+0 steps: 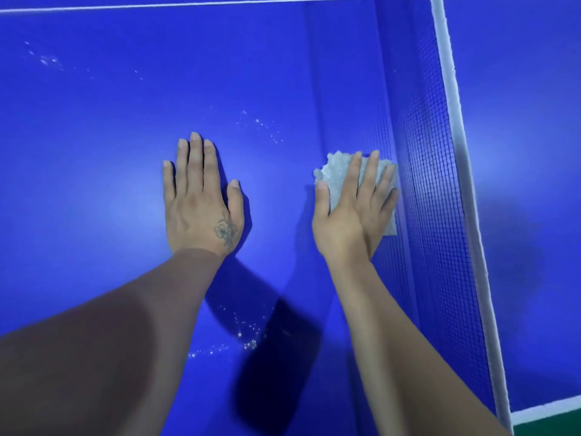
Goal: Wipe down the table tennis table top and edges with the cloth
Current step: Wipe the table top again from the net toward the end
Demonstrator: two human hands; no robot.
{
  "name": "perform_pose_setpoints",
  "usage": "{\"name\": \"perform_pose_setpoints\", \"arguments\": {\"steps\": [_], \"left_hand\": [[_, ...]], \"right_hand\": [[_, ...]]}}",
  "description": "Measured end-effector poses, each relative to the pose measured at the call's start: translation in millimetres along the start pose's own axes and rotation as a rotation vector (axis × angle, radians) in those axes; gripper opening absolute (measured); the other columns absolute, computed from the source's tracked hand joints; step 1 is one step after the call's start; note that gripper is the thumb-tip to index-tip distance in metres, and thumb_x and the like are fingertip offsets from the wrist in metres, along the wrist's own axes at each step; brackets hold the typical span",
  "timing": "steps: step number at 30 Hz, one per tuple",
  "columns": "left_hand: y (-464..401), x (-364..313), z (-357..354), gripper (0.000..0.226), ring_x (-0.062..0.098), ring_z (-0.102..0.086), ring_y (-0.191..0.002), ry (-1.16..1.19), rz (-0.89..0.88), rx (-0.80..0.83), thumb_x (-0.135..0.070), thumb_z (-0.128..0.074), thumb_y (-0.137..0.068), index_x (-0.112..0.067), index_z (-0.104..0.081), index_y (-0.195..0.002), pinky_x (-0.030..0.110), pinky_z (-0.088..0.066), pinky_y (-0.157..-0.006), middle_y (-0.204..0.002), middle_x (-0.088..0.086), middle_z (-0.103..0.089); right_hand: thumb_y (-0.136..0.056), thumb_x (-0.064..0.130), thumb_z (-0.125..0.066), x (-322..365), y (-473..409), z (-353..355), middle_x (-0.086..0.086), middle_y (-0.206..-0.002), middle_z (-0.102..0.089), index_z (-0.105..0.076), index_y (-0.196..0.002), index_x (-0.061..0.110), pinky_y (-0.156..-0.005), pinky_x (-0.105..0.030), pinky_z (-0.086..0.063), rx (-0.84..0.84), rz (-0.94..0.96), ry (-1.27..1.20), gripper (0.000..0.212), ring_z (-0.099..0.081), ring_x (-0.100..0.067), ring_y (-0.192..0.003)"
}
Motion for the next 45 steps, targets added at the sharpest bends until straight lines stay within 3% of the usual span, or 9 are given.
{"name": "perform_pose_setpoints", "arguments": {"steps": [8, 14, 21, 28, 32, 36, 39, 45], "left_hand": [[-1.7, -1.7, -0.2, 0.07, 0.024, -0.006, -0.166, 0.042, 0.005, -0.024, -0.039, -0.035, -0.109, -0.005, -0.023, -0.168, 0.051, -0.008, -0.134, -0.178, 0.009, -0.015], [-3.1, -1.7, -2.2, 0.07, 0.023, -0.006, -0.166, 0.059, 0.003, -0.018, -0.038, -0.038, -0.108, -0.004, -0.025, -0.167, 0.053, -0.008, -0.134, -0.178, 0.009, -0.015], [-3.0, -1.6, -2.5, 0.07, 0.023, -0.004, -0.166, 0.045, 0.003, -0.003, -0.038, -0.037, -0.108, -0.005, -0.023, -0.168, 0.054, -0.01, -0.133, -0.178, 0.008, -0.013], [-4.1, -0.8, -3.0, 0.071, 0.023, -0.005, -0.166, 0.055, 0.01, 0.003, -0.039, -0.038, -0.107, -0.005, -0.024, -0.168, 0.054, -0.011, -0.133, -0.178, 0.008, -0.014], [-3.3, -0.9, -2.4, 0.072, 0.022, -0.006, -0.166, 0.068, 0.015, 0.001, -0.038, -0.038, -0.106, -0.006, -0.024, -0.168, 0.055, -0.012, -0.133, -0.178, 0.007, -0.014], [-3.3, -1.1, -3.1, 0.071, 0.023, -0.007, -0.166, 0.086, 0.022, 0.004, -0.035, -0.039, -0.105, -0.005, -0.024, -0.168, 0.056, -0.012, -0.133, -0.178, 0.007, -0.014], [-3.3, -1.5, -3.3, 0.071, 0.025, -0.009, -0.166, 0.081, 0.011, -0.003, -0.033, -0.04, -0.105, -0.003, -0.026, -0.167, 0.057, -0.015, -0.132, -0.178, 0.009, -0.016], [-2.0, -3.0, -4.1, 0.071, 0.025, -0.01, -0.166, 0.075, 0.003, 0.011, -0.034, -0.041, -0.104, -0.003, -0.027, -0.166, 0.057, -0.015, -0.132, -0.178, 0.01, -0.017]], "right_hand": [[-0.112, 0.05, -0.023, 110.1, -54.3, -10.6, -0.002, -0.181, -0.005, -0.016, -0.172, 0.021, -0.132, -0.056, -0.007, 0.011, 0.285, 0.02, 0.067, -0.001, -0.03, -0.167], [-0.115, 0.049, -0.025, 87.8, -9.9, -7.1, 0.0, -0.181, -0.005, -0.015, -0.172, 0.023, -0.132, -0.057, -0.01, 0.081, 0.457, 0.036, 0.064, 0.002, -0.027, -0.167], [-0.113, 0.055, -0.031, 28.1, -43.5, -0.8, -0.001, -0.18, -0.009, -0.023, -0.171, 0.023, -0.132, -0.058, -0.01, 0.034, 0.28, 0.019, 0.067, -0.004, -0.031, -0.167], [-0.11, 0.064, -0.02, 83.1, -149.9, -4.8, -0.001, -0.181, -0.009, -0.022, -0.171, 0.025, -0.133, -0.057, -0.005, -0.02, 0.136, -0.029, 0.073, -0.001, -0.031, -0.167], [-0.11, 0.057, -0.014, 149.1, -151.4, -14.2, -0.002, -0.181, -0.002, -0.012, -0.172, 0.028, -0.132, -0.058, -0.003, 0.039, 0.316, 0.017, 0.069, 0.002, -0.033, -0.166], [-0.113, 0.051, -0.018, 181.4, -94.4, -19.8, 0.0, -0.181, -0.005, -0.016, -0.172, 0.028, -0.131, -0.057, -0.004, 0.085, 0.538, 0.0, 0.064, 0.002, -0.031, -0.167], [-0.114, 0.051, -0.023, 154.6, -62.9, -16.4, 0.002, -0.181, -0.006, -0.019, -0.172, 0.029, -0.131, -0.056, -0.007, 0.1, 0.567, -0.008, 0.062, 0.002, -0.027, -0.167], [-0.11, 0.053, -0.032, 74.5, -106.6, -3.9, 0.003, -0.18, -0.014, -0.027, -0.17, 0.03, -0.133, -0.056, -0.008, 0.033, 0.36, -0.011, 0.064, -0.005, -0.029, -0.167]]}}
Point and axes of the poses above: each hand's wrist, its own y-axis away from the middle knuckle, its own z-axis out of the back of the hand, x = y × z, the point moved 5 cm from there along -y, towards the middle knuckle
